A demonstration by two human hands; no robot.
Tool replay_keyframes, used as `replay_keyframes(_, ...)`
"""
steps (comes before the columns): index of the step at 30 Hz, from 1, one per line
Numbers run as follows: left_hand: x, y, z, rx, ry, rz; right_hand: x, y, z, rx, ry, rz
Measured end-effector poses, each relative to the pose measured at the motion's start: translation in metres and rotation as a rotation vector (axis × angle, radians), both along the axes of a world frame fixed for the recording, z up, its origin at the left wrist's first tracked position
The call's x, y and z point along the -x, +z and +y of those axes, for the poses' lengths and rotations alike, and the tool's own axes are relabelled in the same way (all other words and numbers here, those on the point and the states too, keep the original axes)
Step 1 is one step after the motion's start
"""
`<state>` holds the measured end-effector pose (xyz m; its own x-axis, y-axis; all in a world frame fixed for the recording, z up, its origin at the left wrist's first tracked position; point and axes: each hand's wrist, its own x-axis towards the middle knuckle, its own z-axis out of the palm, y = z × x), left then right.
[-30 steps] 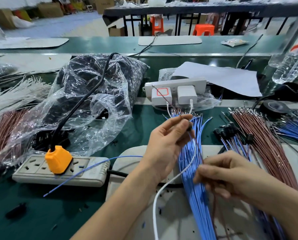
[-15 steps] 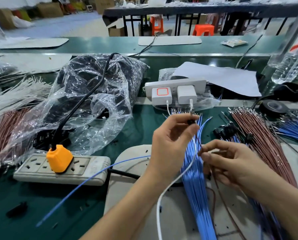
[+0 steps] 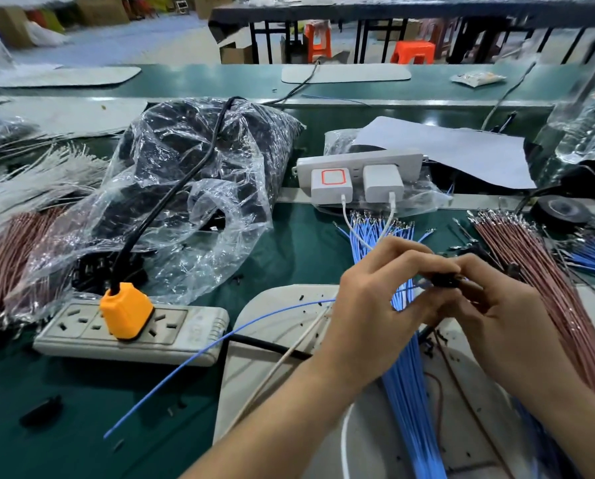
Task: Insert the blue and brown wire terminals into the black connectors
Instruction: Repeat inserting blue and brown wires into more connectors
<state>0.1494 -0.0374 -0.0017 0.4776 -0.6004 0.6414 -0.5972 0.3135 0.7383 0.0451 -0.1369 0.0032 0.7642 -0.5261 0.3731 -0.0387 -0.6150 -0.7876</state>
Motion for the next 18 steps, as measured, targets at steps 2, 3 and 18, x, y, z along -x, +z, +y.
replay_keyframes(2, -0.0003, 0.0001, 0.0001, 0.000, -0.013, 0.001, -0.0010, 0.0000, -0.0003, 0.052, -0.005, -0.023)
replay_keyframes(3, -0.0005, 0.0004, 0.0002, 0.000, -0.014, -0.001, -0.0016, 0.0003, -0.0001, 0.073, -0.005, -0.042)
replay_keyframes(18, -0.0006, -0.0016, -0.0001, -0.023, 0.022, -0.044, 0.0024, 0.0029, 0.0032, 0.067, -0.070, -0.129)
